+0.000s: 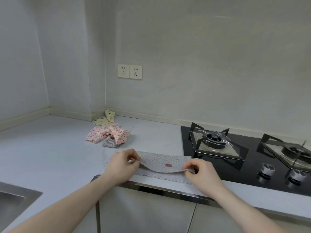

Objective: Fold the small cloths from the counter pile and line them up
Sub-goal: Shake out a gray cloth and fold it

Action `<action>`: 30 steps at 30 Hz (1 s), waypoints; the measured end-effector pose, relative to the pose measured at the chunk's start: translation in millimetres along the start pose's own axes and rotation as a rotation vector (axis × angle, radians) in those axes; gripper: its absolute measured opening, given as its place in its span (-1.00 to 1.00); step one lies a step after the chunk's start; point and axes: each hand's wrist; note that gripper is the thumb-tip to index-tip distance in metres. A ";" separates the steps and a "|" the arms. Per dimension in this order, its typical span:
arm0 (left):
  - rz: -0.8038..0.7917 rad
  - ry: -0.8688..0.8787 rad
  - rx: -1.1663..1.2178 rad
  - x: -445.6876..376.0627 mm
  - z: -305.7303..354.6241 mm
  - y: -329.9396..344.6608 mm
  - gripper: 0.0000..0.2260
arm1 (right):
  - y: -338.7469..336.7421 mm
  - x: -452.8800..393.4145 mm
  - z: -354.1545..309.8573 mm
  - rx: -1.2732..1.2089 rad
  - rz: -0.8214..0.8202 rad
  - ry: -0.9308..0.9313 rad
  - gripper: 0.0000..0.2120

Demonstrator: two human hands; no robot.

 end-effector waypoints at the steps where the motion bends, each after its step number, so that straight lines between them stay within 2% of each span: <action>1: -0.004 -0.002 -0.008 5.3 -1.4 1.2 -0.86 | 2.9 5.6 -1.7 0.021 0.005 -0.011 -0.76; 7: 0.015 0.030 0.040 14.4 -9.0 2.6 -0.85 | 6.3 23.7 -6.6 -0.071 0.154 -0.017 -0.67; 12: 0.052 0.066 0.048 8.1 -13.3 9.3 -0.89 | 8.5 24.8 -4.5 -0.155 0.184 -0.021 -0.66; 21: 0.062 0.203 -0.058 5.6 -23.9 21.8 -0.96 | 14.8 24.8 7.2 -0.080 0.088 -0.064 -0.75; 23: 0.087 0.245 -0.098 6.3 -23.9 20.7 -0.97 | 12.9 23.4 9.3 -0.121 0.155 -0.018 -0.75; 25: 0.092 0.273 -0.112 6.7 -23.1 17.0 -0.87 | 12.4 17.7 10.4 -0.146 0.246 0.078 -0.90; 26: 0.092 0.290 -0.117 7.3 -22.5 15.3 -0.81 | 13.4 13.8 11.3 -0.117 0.248 0.140 -0.90; 28: 0.079 0.338 -0.157 7.9 -22.9 14.6 -0.71 | 19.3 6.9 17.3 0.053 0.161 0.232 -0.59; 30: 0.044 0.379 -0.245 8.6 -22.9 16.1 -0.63 | 23.1 3.1 16.9 0.199 0.085 0.280 -0.45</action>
Point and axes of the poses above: each hand's wrist, its own x-axis away from the middle knuckle, its own y-axis out of the palm, z = x × y, and after that the axes turned 12 degrees about -y, right-handed
